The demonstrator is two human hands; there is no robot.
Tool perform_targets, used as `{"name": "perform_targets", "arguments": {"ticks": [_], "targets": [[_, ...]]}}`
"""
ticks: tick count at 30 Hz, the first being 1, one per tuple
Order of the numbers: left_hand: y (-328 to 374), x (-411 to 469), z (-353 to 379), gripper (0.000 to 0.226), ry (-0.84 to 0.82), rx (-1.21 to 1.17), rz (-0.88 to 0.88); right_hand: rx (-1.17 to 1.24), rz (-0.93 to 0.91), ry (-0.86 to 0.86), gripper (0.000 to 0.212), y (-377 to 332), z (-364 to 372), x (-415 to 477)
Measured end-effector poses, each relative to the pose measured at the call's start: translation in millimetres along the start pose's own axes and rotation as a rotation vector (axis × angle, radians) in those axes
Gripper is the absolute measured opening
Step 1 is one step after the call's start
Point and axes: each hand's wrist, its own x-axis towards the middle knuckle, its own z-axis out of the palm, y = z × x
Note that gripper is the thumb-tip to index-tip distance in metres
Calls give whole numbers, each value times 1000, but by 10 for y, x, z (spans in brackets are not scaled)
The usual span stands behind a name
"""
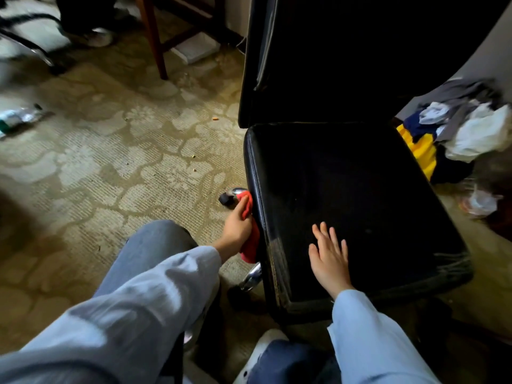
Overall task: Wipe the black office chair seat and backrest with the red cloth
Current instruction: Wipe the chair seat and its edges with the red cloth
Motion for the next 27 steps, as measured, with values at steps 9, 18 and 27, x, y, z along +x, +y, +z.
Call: {"name": "perform_targets", "arguments": {"ticks": [9, 18, 27], "targets": [[-382, -761, 149, 64, -79, 296, 117, -26, 23, 14, 49, -22, 34, -10], [67, -921, -154, 42, -200, 47, 12, -44, 6, 23, 50, 15, 25, -20], [514, 522, -62, 34, 99, 614, 549, -18, 9, 48, 50, 12, 51, -19]]}}
